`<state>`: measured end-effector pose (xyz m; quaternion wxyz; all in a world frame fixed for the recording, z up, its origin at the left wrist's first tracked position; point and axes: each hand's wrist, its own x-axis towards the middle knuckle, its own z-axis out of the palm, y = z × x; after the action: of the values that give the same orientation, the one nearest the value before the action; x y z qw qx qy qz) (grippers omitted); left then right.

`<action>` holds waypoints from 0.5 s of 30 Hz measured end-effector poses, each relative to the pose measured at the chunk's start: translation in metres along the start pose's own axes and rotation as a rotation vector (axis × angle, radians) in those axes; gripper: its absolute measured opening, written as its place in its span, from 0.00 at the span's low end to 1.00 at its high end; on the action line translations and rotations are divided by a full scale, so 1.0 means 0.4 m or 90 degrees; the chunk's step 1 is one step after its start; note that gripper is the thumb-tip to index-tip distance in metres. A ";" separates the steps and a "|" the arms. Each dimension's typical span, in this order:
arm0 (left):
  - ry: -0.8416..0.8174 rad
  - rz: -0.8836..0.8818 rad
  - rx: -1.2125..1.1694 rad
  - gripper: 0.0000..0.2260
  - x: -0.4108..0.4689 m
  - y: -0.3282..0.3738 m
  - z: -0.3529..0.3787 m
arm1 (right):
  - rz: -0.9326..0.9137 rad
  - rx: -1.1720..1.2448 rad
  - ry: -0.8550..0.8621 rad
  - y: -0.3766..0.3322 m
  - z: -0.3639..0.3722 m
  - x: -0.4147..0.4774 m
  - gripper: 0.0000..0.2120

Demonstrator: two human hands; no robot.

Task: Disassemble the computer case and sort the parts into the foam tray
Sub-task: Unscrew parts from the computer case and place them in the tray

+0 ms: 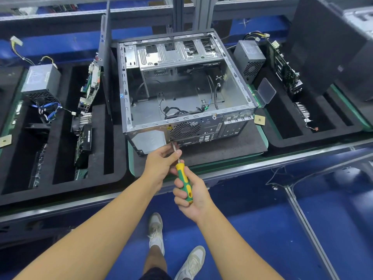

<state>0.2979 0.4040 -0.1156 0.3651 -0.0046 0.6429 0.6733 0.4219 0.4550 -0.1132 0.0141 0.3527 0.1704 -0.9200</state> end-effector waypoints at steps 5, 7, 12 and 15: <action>0.042 0.000 0.071 0.07 0.005 0.005 0.008 | 0.001 0.026 -0.009 0.013 -0.004 0.017 0.15; 0.039 -0.028 0.089 0.12 0.004 0.003 -0.007 | -0.037 -0.050 0.045 0.013 0.003 0.017 0.15; 0.165 0.184 0.422 0.10 -0.040 0.012 -0.073 | -0.297 -0.627 0.321 0.017 0.025 0.003 0.17; 0.100 0.514 0.537 0.09 -0.073 0.072 -0.079 | -0.358 -0.887 0.386 0.027 0.036 -0.005 0.11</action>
<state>0.2903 0.3651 -0.0823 0.0014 0.3363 0.8313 0.4425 0.4157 0.4402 -0.1051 -0.0479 0.4413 0.7829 -0.4359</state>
